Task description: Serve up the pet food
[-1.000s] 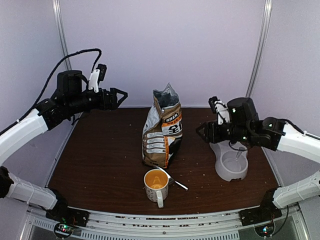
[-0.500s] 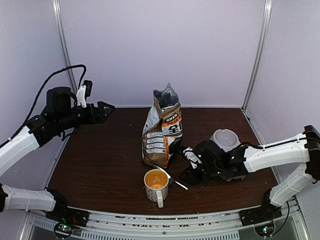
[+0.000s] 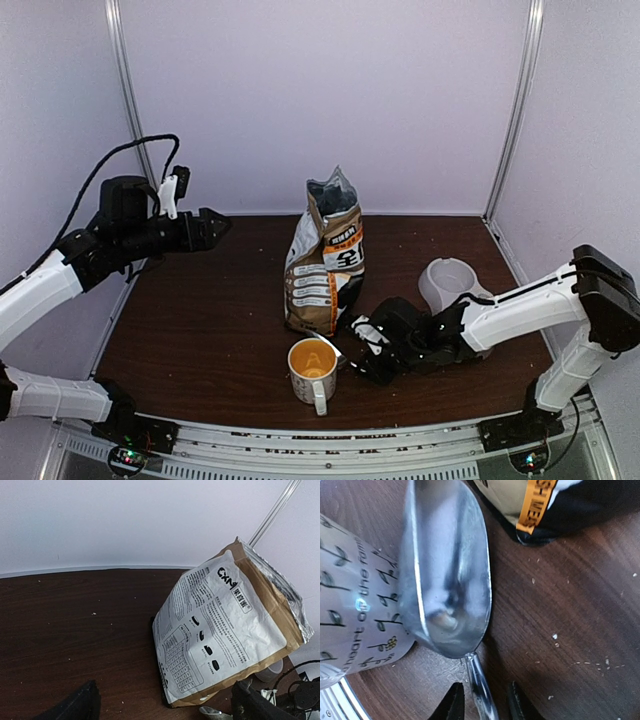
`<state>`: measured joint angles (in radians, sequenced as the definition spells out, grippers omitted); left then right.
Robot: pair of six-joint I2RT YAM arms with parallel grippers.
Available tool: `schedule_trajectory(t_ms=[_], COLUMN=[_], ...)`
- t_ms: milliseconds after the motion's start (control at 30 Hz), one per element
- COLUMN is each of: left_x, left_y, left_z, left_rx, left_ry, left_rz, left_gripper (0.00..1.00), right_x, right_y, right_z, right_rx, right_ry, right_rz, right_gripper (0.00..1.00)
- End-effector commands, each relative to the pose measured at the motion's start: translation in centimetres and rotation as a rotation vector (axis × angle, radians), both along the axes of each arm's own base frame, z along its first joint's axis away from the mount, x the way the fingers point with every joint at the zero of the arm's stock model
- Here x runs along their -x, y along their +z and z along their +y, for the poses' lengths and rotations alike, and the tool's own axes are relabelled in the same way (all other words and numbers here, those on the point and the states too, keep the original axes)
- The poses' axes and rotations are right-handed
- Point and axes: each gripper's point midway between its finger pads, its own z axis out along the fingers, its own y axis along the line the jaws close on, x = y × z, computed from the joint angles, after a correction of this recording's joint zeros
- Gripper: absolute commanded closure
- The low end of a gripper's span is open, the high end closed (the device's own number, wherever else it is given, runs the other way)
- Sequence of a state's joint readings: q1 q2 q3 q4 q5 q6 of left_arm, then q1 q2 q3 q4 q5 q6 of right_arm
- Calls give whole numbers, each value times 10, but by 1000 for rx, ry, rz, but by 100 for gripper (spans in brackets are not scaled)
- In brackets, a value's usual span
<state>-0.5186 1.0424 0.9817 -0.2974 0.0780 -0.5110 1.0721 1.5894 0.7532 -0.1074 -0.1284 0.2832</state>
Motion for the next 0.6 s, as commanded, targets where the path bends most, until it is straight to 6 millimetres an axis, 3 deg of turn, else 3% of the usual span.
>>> schedule_trajectory(t_ms=[0,100,267,433,567], left_x=[-3,-3,-2,0,4], left_y=[13,15,17,22,34], left_z=[0,1,3,13,16], left_rx=[19,16,15,8,15], left_ry=[7,12,16,61,59], left_rz=[-29,-34,-34,-57,-83], left_gripper=[6,6,6,6,6], right_x=[0,0,-1,-3,-7], right_y=[-1,-4,-9,-8,3], right_z=[12,13,13,9,-5], right_rx=[-9,-5,2,6,42], right_ry=[34,36,31,20,-8], right_rz=[-7,-8,-7,-23,-63], right_gripper=[74,80,98,100,100])
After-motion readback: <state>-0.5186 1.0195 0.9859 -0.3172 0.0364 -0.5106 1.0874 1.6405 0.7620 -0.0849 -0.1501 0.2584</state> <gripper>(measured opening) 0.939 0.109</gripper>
